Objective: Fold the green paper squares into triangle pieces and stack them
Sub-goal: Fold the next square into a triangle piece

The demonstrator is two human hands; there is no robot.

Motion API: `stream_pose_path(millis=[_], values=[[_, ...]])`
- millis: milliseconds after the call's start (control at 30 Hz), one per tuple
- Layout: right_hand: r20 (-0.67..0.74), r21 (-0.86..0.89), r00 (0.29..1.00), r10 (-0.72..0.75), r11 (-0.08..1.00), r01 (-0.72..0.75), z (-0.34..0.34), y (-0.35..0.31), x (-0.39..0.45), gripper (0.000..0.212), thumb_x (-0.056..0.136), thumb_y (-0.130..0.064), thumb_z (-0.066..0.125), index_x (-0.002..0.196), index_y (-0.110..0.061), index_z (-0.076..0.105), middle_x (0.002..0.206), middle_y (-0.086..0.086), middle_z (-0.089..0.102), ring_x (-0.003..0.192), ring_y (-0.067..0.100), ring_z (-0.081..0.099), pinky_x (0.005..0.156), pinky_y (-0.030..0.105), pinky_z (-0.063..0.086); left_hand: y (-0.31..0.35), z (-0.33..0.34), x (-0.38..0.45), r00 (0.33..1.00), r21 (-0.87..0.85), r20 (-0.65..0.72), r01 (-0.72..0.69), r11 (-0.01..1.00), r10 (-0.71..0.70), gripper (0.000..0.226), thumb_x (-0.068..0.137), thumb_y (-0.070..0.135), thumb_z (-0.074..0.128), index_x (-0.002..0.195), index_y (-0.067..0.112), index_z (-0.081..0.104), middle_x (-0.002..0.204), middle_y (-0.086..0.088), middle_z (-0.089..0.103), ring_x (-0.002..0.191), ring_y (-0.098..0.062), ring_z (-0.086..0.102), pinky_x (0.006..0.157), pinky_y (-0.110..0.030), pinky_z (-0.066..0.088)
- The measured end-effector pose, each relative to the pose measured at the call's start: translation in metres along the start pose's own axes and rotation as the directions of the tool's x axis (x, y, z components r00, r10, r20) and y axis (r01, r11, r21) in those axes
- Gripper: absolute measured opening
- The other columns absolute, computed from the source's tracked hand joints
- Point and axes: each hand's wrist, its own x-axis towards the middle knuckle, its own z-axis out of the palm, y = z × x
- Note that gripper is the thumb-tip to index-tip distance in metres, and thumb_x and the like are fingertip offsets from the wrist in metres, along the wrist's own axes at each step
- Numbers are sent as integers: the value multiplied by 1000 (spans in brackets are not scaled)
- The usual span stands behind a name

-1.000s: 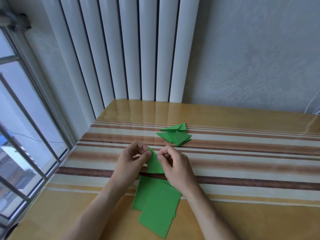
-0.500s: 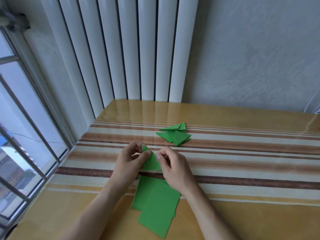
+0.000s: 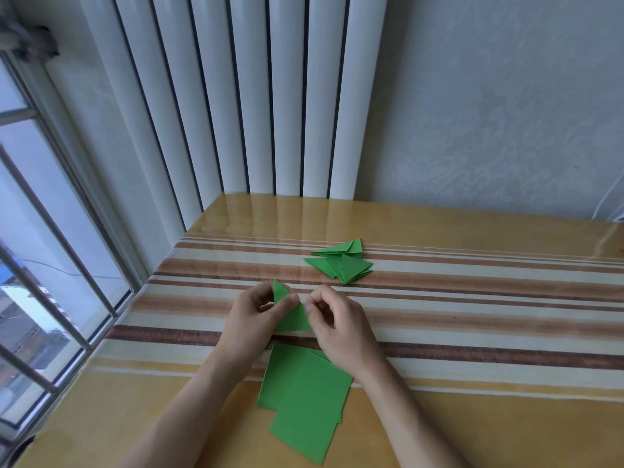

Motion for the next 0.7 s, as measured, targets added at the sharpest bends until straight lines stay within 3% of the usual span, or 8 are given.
stream_pose_path(millis=[67, 167, 267, 333, 400, 467, 700], values=[[18, 6, 1000, -16, 1000, 16, 1, -1, 0, 14, 103, -15, 57, 90, -19, 57, 73, -13, 53, 63, 4, 51, 56, 13, 35, 1, -1, 0, 1000, 19, 2, -14, 1000, 14, 14, 96, 19, 72, 89, 7, 72, 86, -18, 73, 81, -40, 72, 78, -60, 60], [11, -2, 999, -31, 1000, 32, 2, 0, 0, 14, 103, -14, 57, 90, -16, 56, 71, -12, 51, 60, 6, 48, 55, 14, 33, 0, -6, 3, 999, 2, -52, -10, 1000, 10, 19, 94, 22, 75, 83, 7, 68, 74, -10, 68, 70, -27, 67, 74, -59, 59], [-29, -37, 999, -31, 999, 30, 3, 4, 0, 14, 102, -14, 58, 88, -17, 56, 74, -13, 53, 65, 6, 50, 58, 13, 34, -3, -10, 4, 996, 65, -58, -67, 996, 71, 20, 93, 23, 77, 83, 8, 68, 77, -18, 67, 72, -31, 65, 78, -61, 58], [-89, -88, 995, -42, 996, 34, 4, 7, 0, 14, 101, -13, 60, 88, -17, 57, 78, -11, 56, 71, 5, 53, 60, 15, 38, -4, -10, 4, 989, 204, -42, -133, 970, 145, 11, 93, 18, 77, 84, 18, 71, 80, -6, 72, 78, -25, 69, 76, -49, 60], [-148, -160, 987, -66, 986, 42, 3, 10, 1, 12, 100, -12, 61, 89, -16, 58, 83, -8, 59, 78, 7, 56, 66, 20, 46, -5, -10, 4, 973, 381, -30, -198, 903, 227, 16, 91, 14, 77, 82, 26, 72, 82, 6, 74, 80, -11, 69, 73, -33, 59], [-175, -205, 980, -91, 977, 54, 3, 13, 2, 10, 100, -13, 62, 91, -16, 59, 87, -8, 61, 82, 8, 59, 71, 23, 49, -5, -9, 6, 962, 487, -30, -224, 844, 272, 18, 89, 14, 78, 80, 29, 73, 81, 13, 74, 81, -8, 69, 71, -28, 58], [-134, -231, 983, -129, 968, 95, 4, 12, 3, 4, 97, -22, 67, 92, -21, 67, 91, -11, 63, 86, 8, 59, 74, 29, 51, -7, -6, 5, 971, 478, -23, -199, 855, 239, 11, 86, 18, 84, 80, 27, 80, 76, 17, 76, 73, -7, 70, 65, -19, 52]])
